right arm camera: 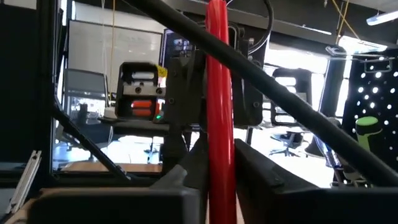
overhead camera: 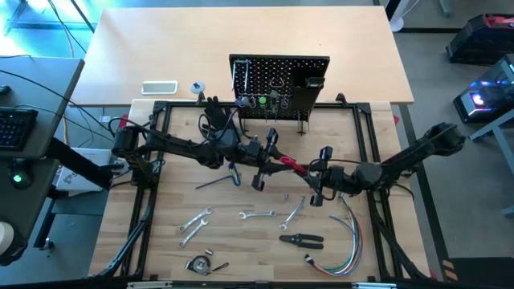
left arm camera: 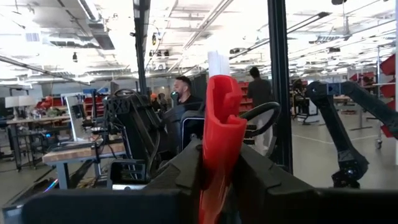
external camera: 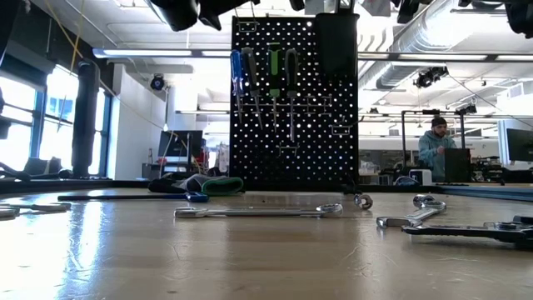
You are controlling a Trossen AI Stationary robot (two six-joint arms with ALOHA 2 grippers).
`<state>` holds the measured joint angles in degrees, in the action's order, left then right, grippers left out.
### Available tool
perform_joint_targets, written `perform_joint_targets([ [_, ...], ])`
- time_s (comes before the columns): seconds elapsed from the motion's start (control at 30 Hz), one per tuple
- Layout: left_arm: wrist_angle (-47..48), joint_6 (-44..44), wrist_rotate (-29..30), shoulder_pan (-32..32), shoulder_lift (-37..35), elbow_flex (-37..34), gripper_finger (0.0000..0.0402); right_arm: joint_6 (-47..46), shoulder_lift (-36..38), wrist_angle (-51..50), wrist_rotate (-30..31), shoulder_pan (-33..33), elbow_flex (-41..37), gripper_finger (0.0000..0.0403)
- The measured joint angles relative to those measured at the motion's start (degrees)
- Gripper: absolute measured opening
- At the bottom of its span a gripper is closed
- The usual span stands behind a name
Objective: Hang tools onto peg board
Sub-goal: Put the red cutter into the black bin on the pegboard
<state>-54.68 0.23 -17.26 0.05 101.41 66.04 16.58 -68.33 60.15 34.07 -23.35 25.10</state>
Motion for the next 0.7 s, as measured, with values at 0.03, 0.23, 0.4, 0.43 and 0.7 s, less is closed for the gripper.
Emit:
perform_joint_targets([
  [0.03,-0.08,-0.04,-0.27,0.10,-0.02,0.00,0.0051,0.02,0.00,-0.27,0.67,-0.06,0.00,0.0065],
  [0.23,3.93,2.27,-0.99,1.14,-4.51,0.00,0.0050,0.02,-0.07,-2.26,6.15,-0.44,-0.11,0.0116],
  [0.4,9.18,8.25,1.94,1.41,-10.29,0.00,0.0050,-0.17,-0.07,-4.57,9.98,-1.43,-0.11,0.0124],
  [0.43,10.04,10.00,3.38,1.47,-11.48,0.02,0.0050,-0.55,-0.07,-5.09,10.39,-1.50,-0.11,0.0124],
  [0.7,16.17,19.16,16.02,1.75,-17.16,2.86,0.0050,-4.47,-0.07,-9.42,10.71,-1.40,-0.11,0.0126],
])
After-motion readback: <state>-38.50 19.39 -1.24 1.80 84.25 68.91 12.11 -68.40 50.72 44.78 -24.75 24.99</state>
